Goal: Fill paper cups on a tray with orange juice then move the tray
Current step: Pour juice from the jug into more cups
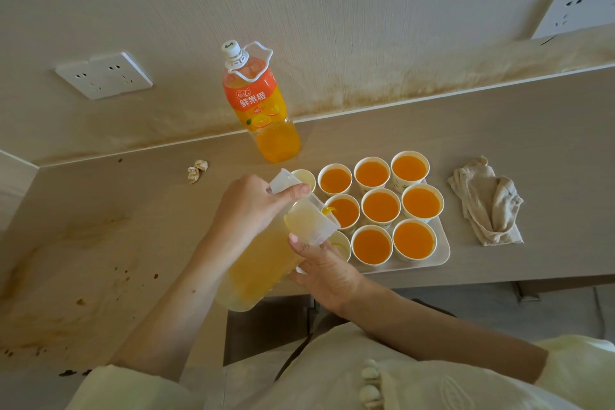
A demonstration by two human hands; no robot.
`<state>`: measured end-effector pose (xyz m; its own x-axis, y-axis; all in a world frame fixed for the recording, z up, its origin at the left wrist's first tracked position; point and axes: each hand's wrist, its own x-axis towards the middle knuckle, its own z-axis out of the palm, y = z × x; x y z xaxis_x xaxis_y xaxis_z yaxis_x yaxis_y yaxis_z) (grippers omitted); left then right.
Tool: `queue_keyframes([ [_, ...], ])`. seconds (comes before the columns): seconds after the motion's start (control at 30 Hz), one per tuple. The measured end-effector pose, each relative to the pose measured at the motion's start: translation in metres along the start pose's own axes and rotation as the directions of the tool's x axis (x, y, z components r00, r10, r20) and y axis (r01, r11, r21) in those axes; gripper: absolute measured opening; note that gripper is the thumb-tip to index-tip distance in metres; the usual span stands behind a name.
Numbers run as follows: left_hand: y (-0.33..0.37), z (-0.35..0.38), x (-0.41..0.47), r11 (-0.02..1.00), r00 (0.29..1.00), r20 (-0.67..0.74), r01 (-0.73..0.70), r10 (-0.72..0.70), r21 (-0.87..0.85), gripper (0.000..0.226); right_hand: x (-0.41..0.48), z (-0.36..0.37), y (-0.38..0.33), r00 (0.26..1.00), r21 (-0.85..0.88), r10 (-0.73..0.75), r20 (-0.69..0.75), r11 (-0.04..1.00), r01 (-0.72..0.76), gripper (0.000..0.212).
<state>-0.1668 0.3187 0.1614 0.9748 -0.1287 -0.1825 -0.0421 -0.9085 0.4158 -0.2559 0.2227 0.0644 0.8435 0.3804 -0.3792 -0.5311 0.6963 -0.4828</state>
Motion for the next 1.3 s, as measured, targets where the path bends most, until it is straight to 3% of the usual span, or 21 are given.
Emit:
queue_keyframes([
  [0.57,-0.016,-0.002,-0.001,0.993,0.997,-0.005,-0.078,0.078,-0.083,0.068,0.01,-0.006,0.012,0.993,-0.076,-0.089,-0.082,0.994,0.083,0.102],
  [0.67,-0.022,0.001,-0.004,0.988,0.996,-0.014,-0.091,0.089,-0.122,0.067,0.008,-0.008,0.014,0.984,-0.157,-0.147,-0.097,0.979,0.131,0.088],
  [0.9,-0.034,0.006,-0.026,0.952,0.993,-0.105,-0.081,0.052,-0.294,0.071,0.003,-0.014,0.018,0.972,-0.373,-0.211,-0.106,0.914,0.157,0.078],
  [1.2,-0.041,0.014,-0.074,0.894,0.964,-0.229,0.018,-0.134,-0.447,0.065,-0.019,-0.009,0.025,0.968,-0.414,-0.237,-0.079,0.891,0.184,0.112],
  [1.3,-0.039,0.016,-0.086,0.889,0.957,-0.237,0.04,-0.166,-0.457,0.066,-0.023,-0.009,0.031,0.983,-0.412,-0.155,-0.096,0.905,0.102,0.128],
])
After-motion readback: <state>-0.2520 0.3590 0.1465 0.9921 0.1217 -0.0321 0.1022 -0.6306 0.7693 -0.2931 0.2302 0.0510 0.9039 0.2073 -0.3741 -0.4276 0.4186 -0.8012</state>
